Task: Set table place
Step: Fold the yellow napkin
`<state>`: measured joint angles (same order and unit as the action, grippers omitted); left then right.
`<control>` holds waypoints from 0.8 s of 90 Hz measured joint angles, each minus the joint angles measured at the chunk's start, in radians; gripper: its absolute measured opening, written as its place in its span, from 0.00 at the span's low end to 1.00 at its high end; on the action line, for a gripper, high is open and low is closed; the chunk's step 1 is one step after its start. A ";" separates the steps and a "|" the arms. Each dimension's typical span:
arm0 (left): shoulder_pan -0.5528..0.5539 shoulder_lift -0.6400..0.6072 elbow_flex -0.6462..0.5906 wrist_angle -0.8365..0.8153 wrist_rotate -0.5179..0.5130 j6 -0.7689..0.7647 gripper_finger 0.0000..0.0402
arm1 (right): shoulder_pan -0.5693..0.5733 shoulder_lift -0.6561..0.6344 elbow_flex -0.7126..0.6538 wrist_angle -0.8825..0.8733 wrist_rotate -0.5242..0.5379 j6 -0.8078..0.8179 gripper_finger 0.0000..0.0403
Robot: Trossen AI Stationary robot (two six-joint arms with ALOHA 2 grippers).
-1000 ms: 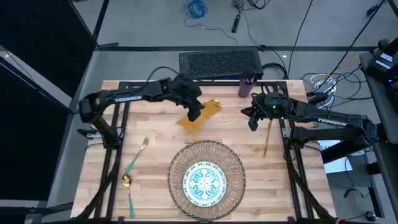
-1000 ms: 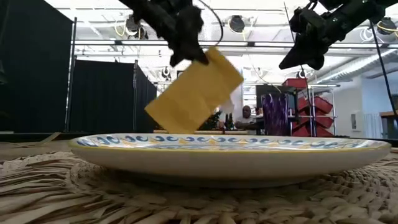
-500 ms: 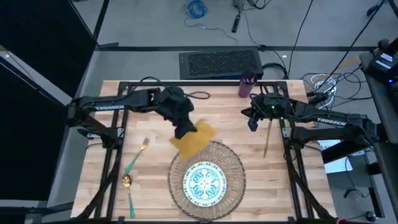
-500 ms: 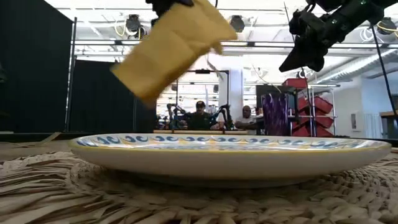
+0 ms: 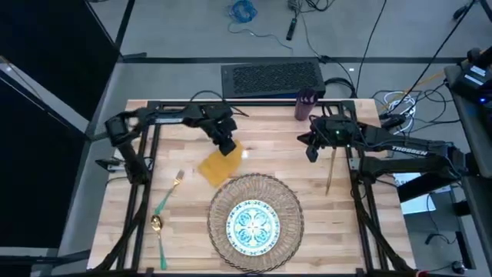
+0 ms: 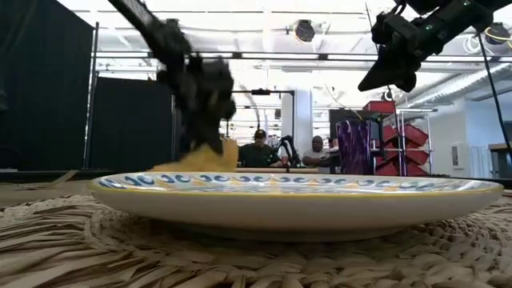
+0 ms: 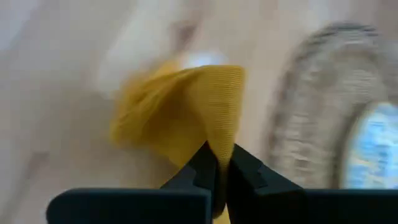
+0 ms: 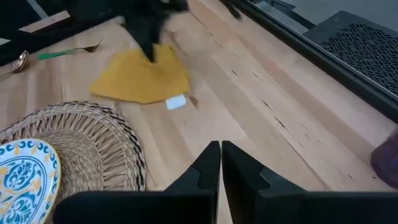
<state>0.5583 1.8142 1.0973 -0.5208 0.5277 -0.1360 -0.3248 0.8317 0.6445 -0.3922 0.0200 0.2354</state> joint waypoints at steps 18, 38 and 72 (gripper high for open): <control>0.028 0.064 -0.002 0.012 -0.051 0.073 0.00 | 0.000 0.000 0.000 0.000 0.000 0.001 0.00; 0.022 0.017 0.018 0.050 -0.120 0.115 0.01 | 0.000 0.000 0.000 0.030 0.000 -0.014 0.00; 0.022 -0.015 0.025 0.058 -0.189 0.200 0.32 | -0.001 0.000 0.000 0.025 0.000 -0.014 0.00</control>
<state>0.5800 1.7992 1.1225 -0.4632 0.3390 0.0636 -0.3256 0.8322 0.6449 -0.3677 0.0198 0.2214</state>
